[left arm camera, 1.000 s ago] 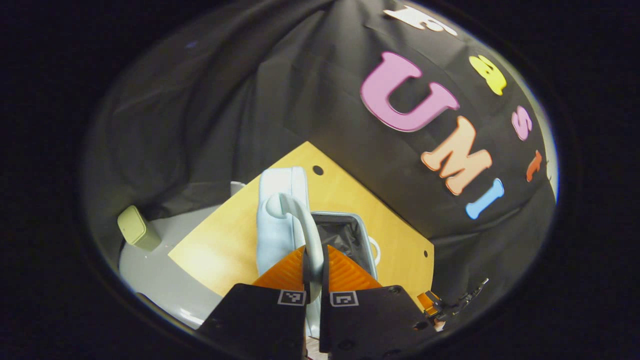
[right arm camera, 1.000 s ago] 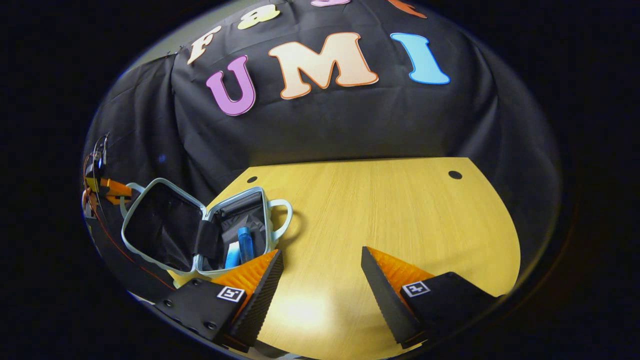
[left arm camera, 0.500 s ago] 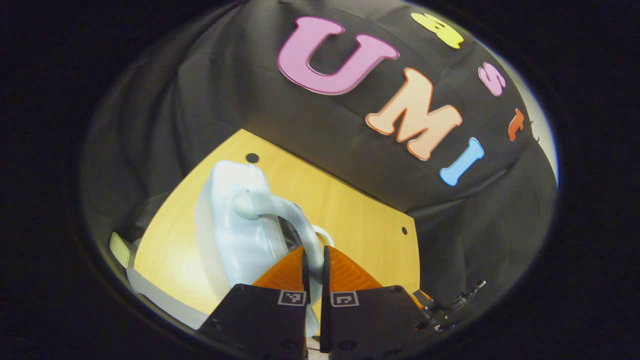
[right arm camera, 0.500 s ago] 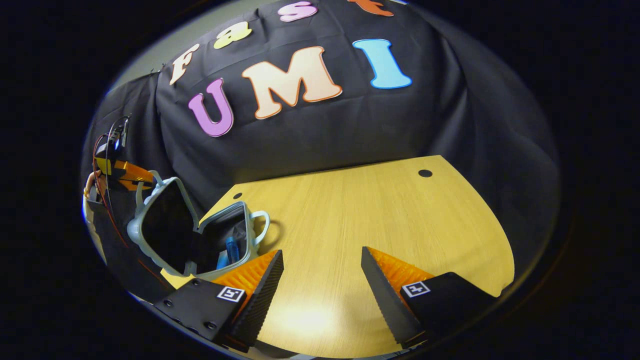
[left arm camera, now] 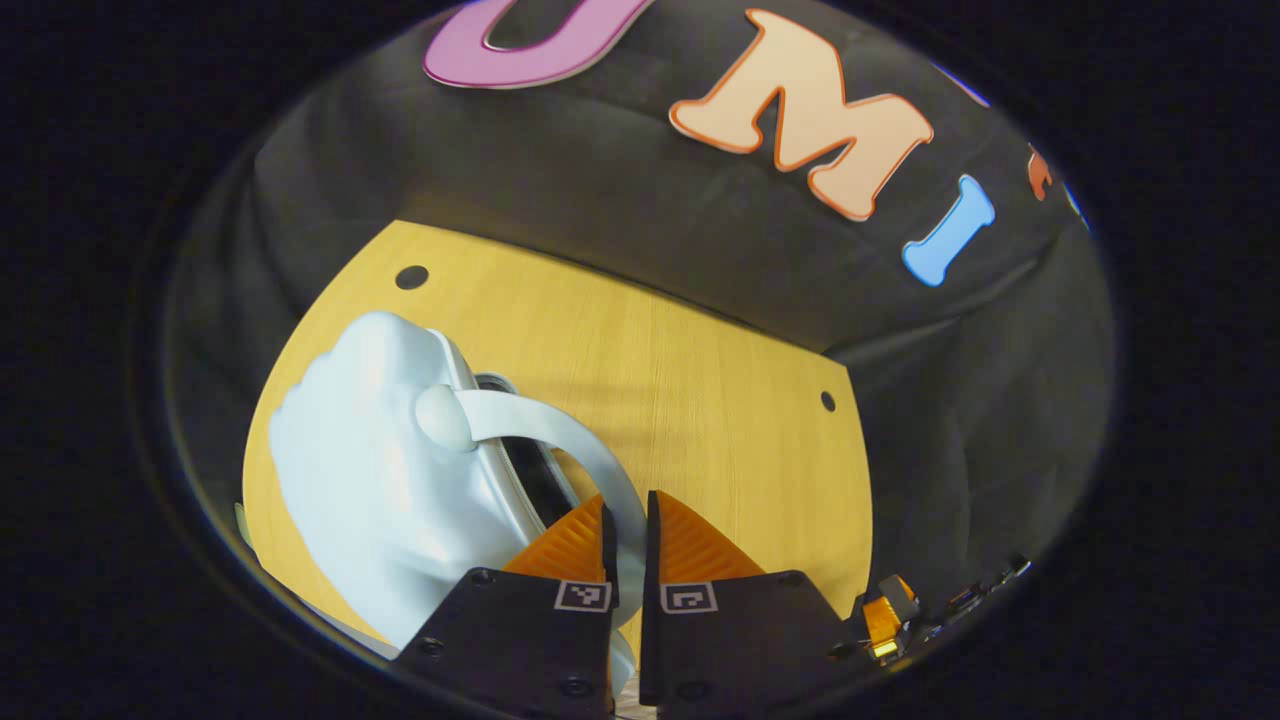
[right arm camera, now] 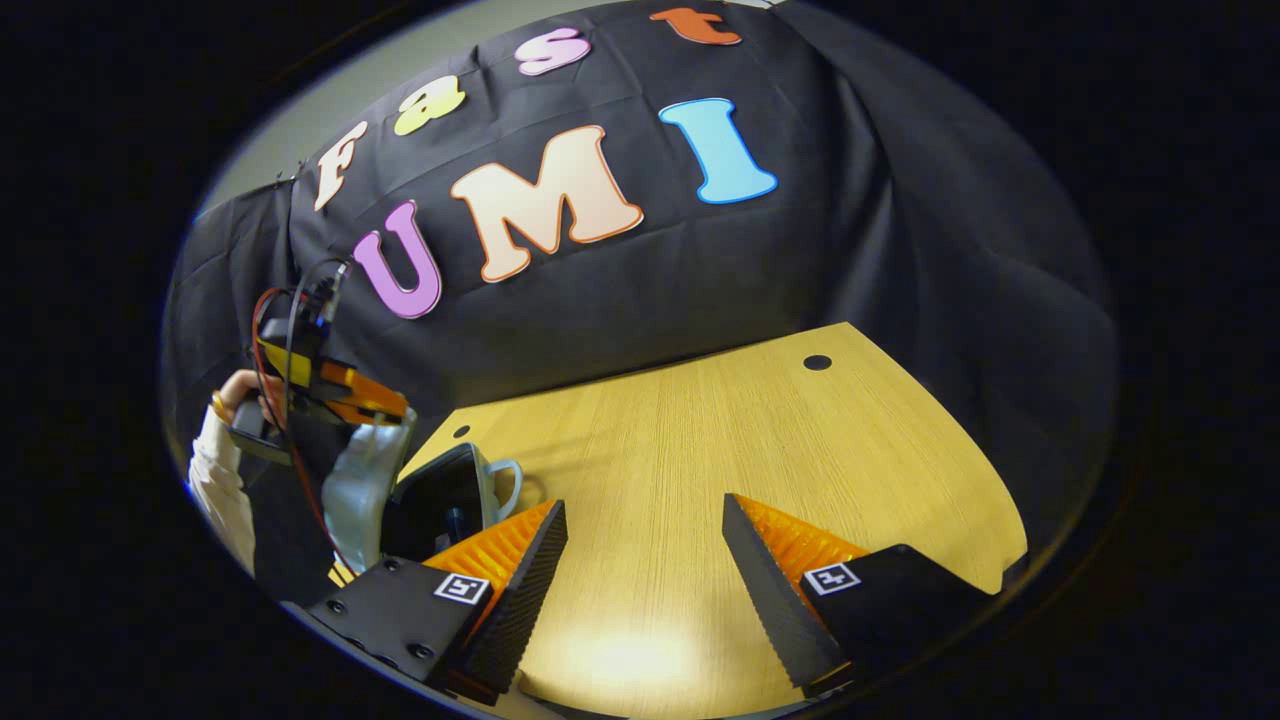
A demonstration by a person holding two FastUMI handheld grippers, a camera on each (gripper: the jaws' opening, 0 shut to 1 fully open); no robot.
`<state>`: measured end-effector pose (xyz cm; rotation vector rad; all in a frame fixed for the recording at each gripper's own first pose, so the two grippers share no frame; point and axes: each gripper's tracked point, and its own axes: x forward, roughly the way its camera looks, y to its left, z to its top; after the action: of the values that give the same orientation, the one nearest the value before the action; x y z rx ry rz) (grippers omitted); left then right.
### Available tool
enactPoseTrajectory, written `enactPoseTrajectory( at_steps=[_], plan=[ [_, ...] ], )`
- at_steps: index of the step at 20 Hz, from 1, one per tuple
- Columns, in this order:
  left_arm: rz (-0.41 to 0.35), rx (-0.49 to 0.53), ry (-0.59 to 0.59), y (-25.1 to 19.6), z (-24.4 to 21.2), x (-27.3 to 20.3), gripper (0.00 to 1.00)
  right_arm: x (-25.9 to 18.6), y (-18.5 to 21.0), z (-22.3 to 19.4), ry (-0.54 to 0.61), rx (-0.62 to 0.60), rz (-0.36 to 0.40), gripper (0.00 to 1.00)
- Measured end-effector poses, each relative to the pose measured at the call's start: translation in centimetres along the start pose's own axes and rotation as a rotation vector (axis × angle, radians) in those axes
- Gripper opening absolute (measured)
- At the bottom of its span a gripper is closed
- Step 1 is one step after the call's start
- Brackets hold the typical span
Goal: First open the suitcase, pack the skin care products into it, and then close the suitcase.
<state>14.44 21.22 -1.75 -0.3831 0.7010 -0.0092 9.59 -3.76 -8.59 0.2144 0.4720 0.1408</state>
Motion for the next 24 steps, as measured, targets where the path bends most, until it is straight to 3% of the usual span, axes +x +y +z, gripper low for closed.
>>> enactPoseTrajectory(
  at_steps=[7,11,13,16,18,24],
  plan=[
    [0.166,0.076,0.144,-0.4,-2.9,7.6,0.09,-1.1,-2.4,0.7,0.005,-0.005,-0.062,0.98],
    [0.194,0.136,0.127,-1.7,-3.2,6.2,0.17,-1.3,-3.3,1.5,-0.012,0.008,-0.056,0.98],
    [0.208,0.185,0.095,-1.9,-3.2,5.8,0.27,-1.4,-3.4,1.8,-0.017,0.007,-0.046,0.98],
    [0.258,0.269,0.028,-3.0,-3.3,3.8,1.00,-1.7,-3.5,2.6,-0.038,-0.003,-0.032,0.98],
    [0.290,0.286,-0.025,-3.2,-4.0,2.3,0.95,-2.0,-3.5,3.2,-0.052,-0.003,-0.015,0.98],
    [0.311,0.246,-0.109,-4.2,-8.1,-1.2,0.95,-3.0,-2.6,3.9,-0.060,-0.048,0.030,0.98]
  ],
)
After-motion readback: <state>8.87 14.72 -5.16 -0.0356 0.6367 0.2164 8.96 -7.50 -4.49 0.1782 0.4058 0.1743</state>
